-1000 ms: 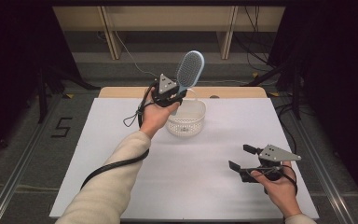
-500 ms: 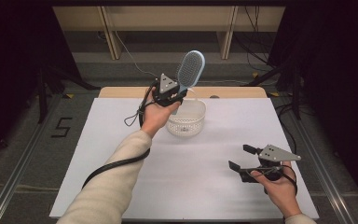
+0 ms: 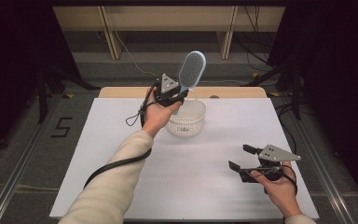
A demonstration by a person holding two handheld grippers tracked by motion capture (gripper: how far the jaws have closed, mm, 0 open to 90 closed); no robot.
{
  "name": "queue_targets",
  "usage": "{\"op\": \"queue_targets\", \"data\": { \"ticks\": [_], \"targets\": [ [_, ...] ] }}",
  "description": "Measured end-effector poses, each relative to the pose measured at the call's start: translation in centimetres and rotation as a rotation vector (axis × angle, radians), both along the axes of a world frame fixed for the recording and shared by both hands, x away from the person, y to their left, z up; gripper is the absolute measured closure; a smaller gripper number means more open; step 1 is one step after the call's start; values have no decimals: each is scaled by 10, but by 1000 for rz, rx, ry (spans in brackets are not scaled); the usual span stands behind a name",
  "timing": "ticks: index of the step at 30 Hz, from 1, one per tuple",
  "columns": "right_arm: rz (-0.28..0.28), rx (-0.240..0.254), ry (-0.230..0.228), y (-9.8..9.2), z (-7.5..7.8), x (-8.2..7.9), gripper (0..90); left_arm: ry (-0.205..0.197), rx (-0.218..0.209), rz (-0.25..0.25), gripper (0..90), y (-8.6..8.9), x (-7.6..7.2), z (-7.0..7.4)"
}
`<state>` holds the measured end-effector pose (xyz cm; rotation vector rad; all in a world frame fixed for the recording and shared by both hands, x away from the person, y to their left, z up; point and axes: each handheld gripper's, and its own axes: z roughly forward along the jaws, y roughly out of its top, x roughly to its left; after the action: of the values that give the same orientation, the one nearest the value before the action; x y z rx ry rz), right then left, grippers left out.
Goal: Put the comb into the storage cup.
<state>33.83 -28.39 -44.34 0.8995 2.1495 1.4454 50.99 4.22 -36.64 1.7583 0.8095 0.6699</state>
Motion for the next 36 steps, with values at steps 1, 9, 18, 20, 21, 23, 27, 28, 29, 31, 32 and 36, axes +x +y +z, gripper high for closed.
{"op": "queue_targets", "data": {
  "ticks": [1, 9, 18, 20, 21, 23, 27, 28, 29, 31, 32, 36],
  "targets": [
    [0, 0, 0, 0, 0, 0, 155, 0, 0, 0, 696, 0, 0, 0],
    [1, -1, 0, 0, 0, 0, 155, -1, -2, -1, 696, -1, 1, -1],
    [2, -2, 0, 0, 0, 0, 155, 2, -5, -4, 696, -2, 2, -3],
    [2, -2, 1, 0, 0, 0, 156, 3, -5, -4, 696, -2, 2, -4],
    [2, -2, 0, 0, 0, 0, 155, 3, -2, -5, 696, -2, 2, -5],
    [2, -2, 1, 0, 0, 0, 155, 5, -3, -6, 696, -2, 2, -6],
    [2, -1, 1, 0, 0, 0, 155, 6, -1, -14, 696, -2, 2, -8],
    [3, -1, 2, 0, 0, 0, 155, 6, -2, -16, 696, -2, 2, -8],
    [4, -1, 1, 0, 0, 0, 155, 5, -1, -16, 696, -2, 3, -9],
    [3, -1, 1, 0, 0, 0, 155, 4, 0, -17, 696, -2, 3, -9],
    [3, -1, 1, 0, 0, 0, 155, 4, -1, -18, 696, -2, 3, -10],
    [3, -2, 1, 0, 0, 0, 155, -3, 4, -22, 696, -3, 3, -11]
  ]
}}
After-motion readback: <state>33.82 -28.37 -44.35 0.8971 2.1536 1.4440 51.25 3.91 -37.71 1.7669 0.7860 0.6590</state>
